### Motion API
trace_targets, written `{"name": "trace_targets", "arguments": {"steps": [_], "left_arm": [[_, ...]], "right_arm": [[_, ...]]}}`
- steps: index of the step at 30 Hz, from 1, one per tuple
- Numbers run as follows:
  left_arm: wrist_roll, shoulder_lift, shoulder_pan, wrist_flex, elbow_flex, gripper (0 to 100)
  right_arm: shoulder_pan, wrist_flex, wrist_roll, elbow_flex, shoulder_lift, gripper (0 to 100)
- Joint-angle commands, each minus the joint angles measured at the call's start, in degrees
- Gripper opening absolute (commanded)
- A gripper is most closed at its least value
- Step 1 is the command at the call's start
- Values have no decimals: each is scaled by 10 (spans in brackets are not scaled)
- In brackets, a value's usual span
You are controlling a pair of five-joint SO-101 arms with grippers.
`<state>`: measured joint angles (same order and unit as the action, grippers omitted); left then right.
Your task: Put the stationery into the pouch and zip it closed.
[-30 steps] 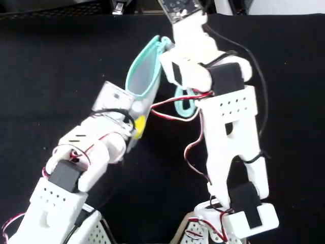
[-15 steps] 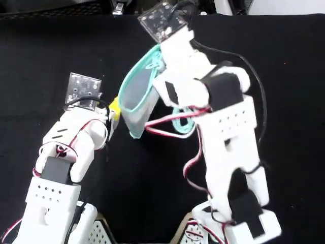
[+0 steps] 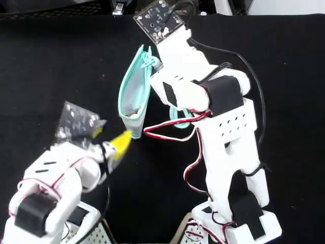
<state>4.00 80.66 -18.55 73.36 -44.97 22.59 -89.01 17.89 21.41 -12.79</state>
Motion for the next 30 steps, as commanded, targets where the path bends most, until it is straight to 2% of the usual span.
{"name": "trace_targets", "arguments": {"steps": [1,7,11,17,24,30], "left_arm": [[-3,9,-39,-47,-30,227],[-4,9,-5,-188,-146,227],[-5,8,45,-258,-178,227],[-8,-33,108,-311,-174,227],[-8,-115,132,-377,-174,227],[-8,-127,160,-379,-156,227]], "right_arm": [[9,9,4,21,-5,12],[9,-4,5,16,-37,12],[11,-42,6,15,-51,12],[35,-107,16,15,-77,12],[115,-119,120,-18,-145,12],[150,-117,175,-65,-207,12]]}}
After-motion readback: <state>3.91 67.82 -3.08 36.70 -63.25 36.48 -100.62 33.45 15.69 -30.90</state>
